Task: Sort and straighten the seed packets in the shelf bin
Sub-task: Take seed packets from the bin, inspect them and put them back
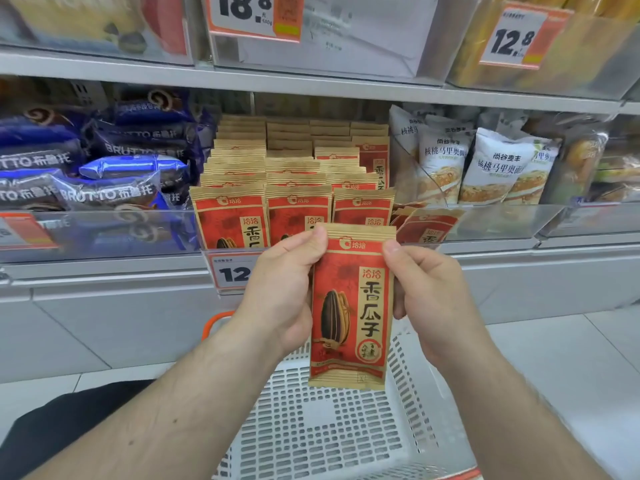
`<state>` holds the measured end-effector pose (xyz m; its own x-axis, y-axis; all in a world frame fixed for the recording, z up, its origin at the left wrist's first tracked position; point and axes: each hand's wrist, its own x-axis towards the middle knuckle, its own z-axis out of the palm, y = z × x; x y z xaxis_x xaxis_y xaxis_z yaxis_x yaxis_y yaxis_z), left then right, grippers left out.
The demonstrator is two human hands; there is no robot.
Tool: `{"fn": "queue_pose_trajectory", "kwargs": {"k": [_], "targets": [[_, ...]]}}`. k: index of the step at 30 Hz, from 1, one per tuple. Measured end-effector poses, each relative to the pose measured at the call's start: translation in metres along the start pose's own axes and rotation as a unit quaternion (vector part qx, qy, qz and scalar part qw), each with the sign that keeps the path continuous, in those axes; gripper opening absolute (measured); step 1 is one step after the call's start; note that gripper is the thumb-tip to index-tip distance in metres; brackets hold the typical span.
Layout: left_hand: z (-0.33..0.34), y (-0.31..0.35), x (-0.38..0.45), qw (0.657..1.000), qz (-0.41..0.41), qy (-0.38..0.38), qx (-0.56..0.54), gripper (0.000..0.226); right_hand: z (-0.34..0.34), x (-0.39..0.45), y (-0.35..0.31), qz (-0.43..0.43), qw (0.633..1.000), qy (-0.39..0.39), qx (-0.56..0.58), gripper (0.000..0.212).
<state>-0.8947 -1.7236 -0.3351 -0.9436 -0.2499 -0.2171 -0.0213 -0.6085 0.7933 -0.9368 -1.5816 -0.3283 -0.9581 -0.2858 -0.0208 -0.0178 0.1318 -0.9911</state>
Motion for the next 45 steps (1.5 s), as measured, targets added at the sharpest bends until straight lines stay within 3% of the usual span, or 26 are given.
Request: {"fn": "queue_pose_trajectory", "kwargs": {"k": [7, 12, 15, 21, 25, 28, 30, 34, 42, 45], "targets": [[-0.006, 0.006, 0.002, 0.999, -0.005, -0.006, 0.044, 0.034, 0.000, 0.000, 0.004, 0.001, 0.997, -0.004, -0.074, 0.031], [-0.006, 0.001, -0.003, 0.995, -0.026, -0.052, 0.083, 0.027, -0.001, 0.001, -0.001, -0.005, 0.999, 0.036, -0.007, 0.031], [-0.007, 0.002, -0.003, 0.996, -0.023, -0.055, 0.060, 0.026, -0.004, -0.001, -0.003, 0.000, 1.000, -0.002, 0.014, 0.029], [-0.010, 0.008, 0.001, 0.999, -0.018, -0.034, 0.016, 0.030, -0.013, -0.004, -0.004, 0.029, 0.990, -0.122, -0.072, 0.016], [-0.011, 0.009, 0.000, 0.997, -0.043, -0.066, 0.023, 0.037, -0.015, -0.002, 0.000, 0.033, 0.994, -0.106, -0.006, 0.037], [-0.011, 0.007, -0.001, 0.995, -0.056, -0.085, 0.020, 0.032, -0.021, 0.000, 0.001, 0.039, 0.992, -0.118, 0.021, 0.037], [-0.012, 0.008, 0.000, 0.995, -0.054, -0.081, 0.012, 0.027, -0.024, -0.001, 0.000, 0.038, 0.987, -0.154, 0.015, 0.033], [-0.014, 0.008, 0.000, 0.996, -0.045, -0.080, 0.014, 0.030, -0.028, -0.001, 0.000, 0.033, 0.979, -0.202, 0.017, 0.044], [-0.017, 0.006, 0.002, 0.995, -0.019, -0.096, 0.034, 0.038, -0.027, -0.002, 0.001, 0.006, 0.982, -0.191, -0.010, 0.053], [-0.017, 0.005, 0.001, 0.993, -0.001, -0.087, 0.075, 0.029, -0.024, -0.005, -0.003, -0.006, 0.984, -0.168, -0.055, 0.054]]}}
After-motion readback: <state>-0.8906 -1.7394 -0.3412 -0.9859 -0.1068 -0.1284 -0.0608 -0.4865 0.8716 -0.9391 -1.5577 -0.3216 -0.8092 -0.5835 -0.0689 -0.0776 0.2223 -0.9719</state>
